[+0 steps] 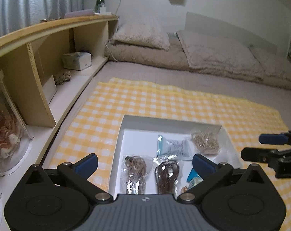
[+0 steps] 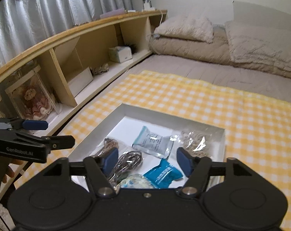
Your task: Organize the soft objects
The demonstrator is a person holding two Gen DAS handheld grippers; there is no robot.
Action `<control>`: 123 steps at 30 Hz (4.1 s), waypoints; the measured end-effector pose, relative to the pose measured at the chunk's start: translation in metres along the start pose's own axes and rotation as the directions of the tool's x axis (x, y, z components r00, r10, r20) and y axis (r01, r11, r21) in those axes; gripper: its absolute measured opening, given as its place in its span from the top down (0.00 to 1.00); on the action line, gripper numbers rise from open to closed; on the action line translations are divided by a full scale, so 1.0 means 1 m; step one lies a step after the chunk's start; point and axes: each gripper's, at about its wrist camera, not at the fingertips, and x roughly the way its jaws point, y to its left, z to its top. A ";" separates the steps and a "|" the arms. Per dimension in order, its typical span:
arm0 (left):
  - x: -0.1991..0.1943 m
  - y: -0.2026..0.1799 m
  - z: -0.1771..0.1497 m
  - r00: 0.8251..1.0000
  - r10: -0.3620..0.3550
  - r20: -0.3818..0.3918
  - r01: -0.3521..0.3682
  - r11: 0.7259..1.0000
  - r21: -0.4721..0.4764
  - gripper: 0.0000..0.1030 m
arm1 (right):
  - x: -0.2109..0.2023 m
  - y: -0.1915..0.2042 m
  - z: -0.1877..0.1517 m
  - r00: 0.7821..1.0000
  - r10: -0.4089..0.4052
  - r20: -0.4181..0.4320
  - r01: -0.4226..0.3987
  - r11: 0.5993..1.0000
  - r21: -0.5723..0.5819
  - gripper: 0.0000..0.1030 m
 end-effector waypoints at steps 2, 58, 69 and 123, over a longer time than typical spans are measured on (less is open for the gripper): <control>-0.010 -0.003 0.001 1.000 -0.009 0.021 0.009 1.000 -0.018 0.00 | -0.010 -0.002 0.001 1.000 -0.013 0.019 0.013 1.000 0.000 0.15; -0.121 -0.093 -0.104 0.980 0.058 0.190 -0.080 0.991 0.110 0.00 | -0.167 -0.008 -0.115 0.938 -0.274 0.211 0.282 0.959 -0.008 0.00; -0.122 -0.094 -0.105 0.979 0.053 0.196 -0.076 0.991 0.112 0.00 | -0.167 -0.006 -0.115 0.939 -0.269 0.215 0.279 0.960 -0.017 0.00; -0.121 -0.097 -0.106 0.980 0.053 0.191 -0.076 0.990 0.116 0.00 | -0.167 -0.006 -0.115 0.939 -0.266 0.217 0.276 0.961 -0.016 0.00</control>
